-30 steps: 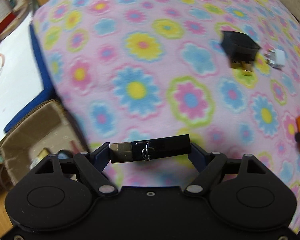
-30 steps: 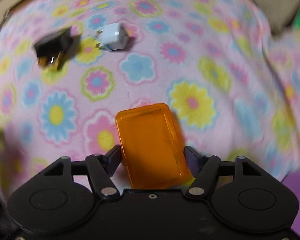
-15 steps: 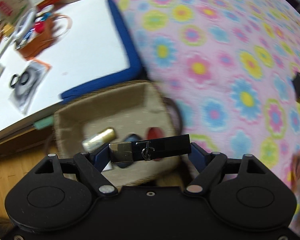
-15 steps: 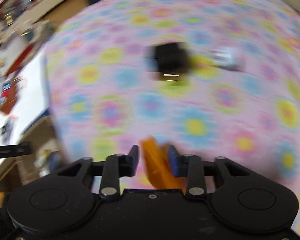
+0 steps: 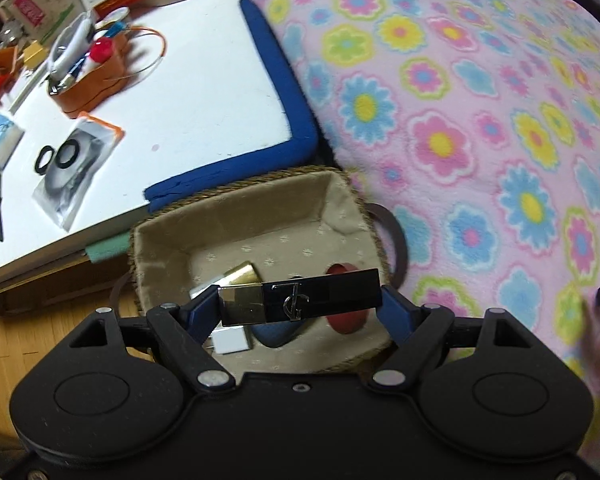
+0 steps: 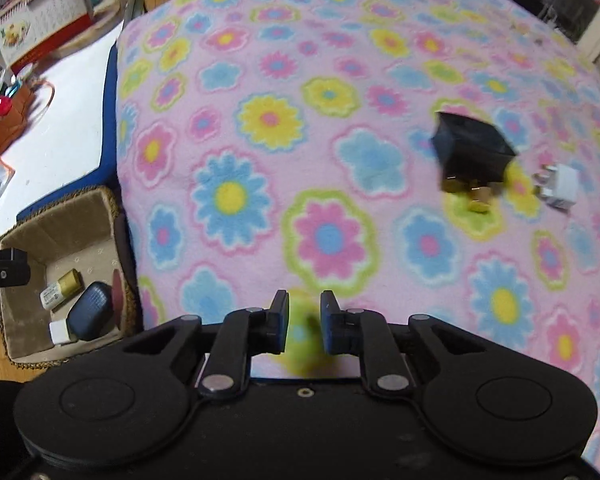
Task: Organize rigid objects
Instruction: 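Grasp the white plug adapter with the right gripper while the left holds the lipstick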
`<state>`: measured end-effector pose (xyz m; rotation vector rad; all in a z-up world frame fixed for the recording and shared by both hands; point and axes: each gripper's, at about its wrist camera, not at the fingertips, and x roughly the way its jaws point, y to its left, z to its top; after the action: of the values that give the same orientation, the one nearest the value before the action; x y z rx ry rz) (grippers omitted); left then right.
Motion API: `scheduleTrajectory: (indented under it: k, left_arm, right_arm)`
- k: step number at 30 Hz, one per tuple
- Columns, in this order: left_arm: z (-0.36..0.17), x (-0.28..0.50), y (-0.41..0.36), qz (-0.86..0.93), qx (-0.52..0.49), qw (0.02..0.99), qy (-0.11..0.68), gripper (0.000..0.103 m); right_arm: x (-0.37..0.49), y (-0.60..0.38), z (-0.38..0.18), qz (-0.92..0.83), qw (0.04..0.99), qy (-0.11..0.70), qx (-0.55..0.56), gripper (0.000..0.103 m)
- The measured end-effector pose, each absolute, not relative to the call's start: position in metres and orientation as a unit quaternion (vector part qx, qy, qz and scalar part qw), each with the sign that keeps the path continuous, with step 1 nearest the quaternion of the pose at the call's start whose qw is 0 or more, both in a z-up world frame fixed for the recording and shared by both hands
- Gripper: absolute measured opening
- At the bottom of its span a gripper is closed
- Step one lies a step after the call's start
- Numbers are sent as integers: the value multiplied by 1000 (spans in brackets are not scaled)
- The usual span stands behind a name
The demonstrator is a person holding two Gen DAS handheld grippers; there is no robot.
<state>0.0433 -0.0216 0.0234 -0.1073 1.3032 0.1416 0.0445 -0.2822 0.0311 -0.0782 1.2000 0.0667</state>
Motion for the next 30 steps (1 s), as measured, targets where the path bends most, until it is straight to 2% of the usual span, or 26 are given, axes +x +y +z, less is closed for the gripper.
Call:
scheduleTrajectory:
  k: [2, 3, 8, 10, 12, 17, 23, 26, 28, 30]
  left_arm:
    - [23, 41, -23, 60, -50, 794, 603, 78]
    - [21, 40, -24, 62, -46, 793, 604, 78]
    - [21, 39, -29, 60, -36, 795, 603, 78]
    - [23, 39, -34, 59, -22, 800, 597, 78]
    - [23, 40, -39, 54, -16, 802, 595, 78]
    - [19, 45, -42, 47, -29, 794, 605, 78]
    - [12, 48, -45, 53, -33, 784, 618, 78]
    - [11, 50, -45, 59, -35, 780, 622, 78]
    - [10, 51, -44, 63, -39, 778, 624, 78]
    - [9, 53, -42, 65, -44, 776, 626, 78]
  right_arm:
    - [44, -296, 38, 26, 831, 554, -33, 17]
    - [46, -304, 41, 18, 834, 550, -32, 23]
    - [56, -372, 54, -34, 845, 534, 11, 31]
    - [61, -410, 61, -75, 850, 520, 33, 47]
    - [66, -448, 66, -122, 853, 505, 44, 55]
    - [88, -512, 59, -186, 838, 509, 71, 56]
    - [124, -525, 27, -182, 829, 524, 71, 57]
    - [137, -514, 19, -164, 835, 519, 73, 65]
    - [146, -507, 16, -155, 841, 513, 70, 76]
    - [156, -500, 12, -154, 842, 514, 62, 76]
